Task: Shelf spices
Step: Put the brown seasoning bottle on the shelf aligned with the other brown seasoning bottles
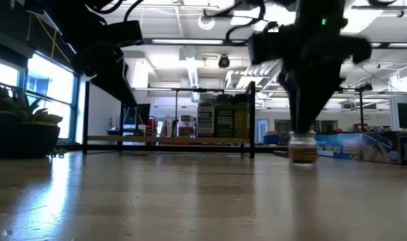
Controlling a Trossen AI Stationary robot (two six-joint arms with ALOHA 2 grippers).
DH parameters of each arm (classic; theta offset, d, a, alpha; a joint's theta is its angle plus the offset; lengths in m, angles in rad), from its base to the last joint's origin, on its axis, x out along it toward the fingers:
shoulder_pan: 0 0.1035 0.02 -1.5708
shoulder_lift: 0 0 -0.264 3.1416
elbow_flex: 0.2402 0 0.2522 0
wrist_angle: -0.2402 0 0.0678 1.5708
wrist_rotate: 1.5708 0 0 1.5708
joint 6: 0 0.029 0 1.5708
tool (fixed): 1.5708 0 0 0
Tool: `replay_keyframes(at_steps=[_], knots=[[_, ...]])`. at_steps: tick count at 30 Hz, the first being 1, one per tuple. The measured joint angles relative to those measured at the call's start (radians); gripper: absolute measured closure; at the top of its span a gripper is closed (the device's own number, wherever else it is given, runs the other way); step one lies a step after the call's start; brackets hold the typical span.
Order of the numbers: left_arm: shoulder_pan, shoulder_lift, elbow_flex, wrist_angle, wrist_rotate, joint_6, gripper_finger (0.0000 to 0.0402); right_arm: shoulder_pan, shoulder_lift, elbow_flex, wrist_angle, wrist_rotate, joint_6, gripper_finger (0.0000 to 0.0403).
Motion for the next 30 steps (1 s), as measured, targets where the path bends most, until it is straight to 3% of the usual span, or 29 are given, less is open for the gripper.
replay_keyframes(at_steps=[4, 7, 12, 17, 22, 26, 30], knots=[[-0.017, 0.0, 0.0, -0.034, -0.002, -0.031, 0.0304, 0.003, -0.081, 0.008, -0.141, -0.086, -0.014, 0.0298], [-0.027, 0.0, 0.0, -0.031, -0.002, -0.046, 0.0304, 0.002, -0.116, -0.063, -0.227, -0.118, 0.053, 0.0303], [-0.031, 0.0, 0.0, -0.04, -0.002, -0.077, 0.0304, -0.046, -0.108, -0.247, -0.088, -0.033, 0.139, 0.0313], [-0.044, 0.0, 0.0, -0.088, 0.0, -0.12, 0.0304, -0.134, -0.087, -0.316, 0.096, 0.021, 0.08, 0.0328], [-0.074, 0.0, 0.0, -0.089, 0.002, -0.15, 0.0304, -0.21, -0.025, -0.234, 0.289, 0.11, -0.091, 0.0336], [-0.092, 0.0, 0.0, -0.054, 0.002, -0.157, 0.0304, -0.254, 0.049, -0.148, 0.478, 0.104, -0.238, 0.0337], [-0.096, 0.0, 0.0, -0.05, 0.002, -0.167, 0.0304, -0.265, 0.108, -0.037, 0.508, 0.124, -0.306, 0.0337]])
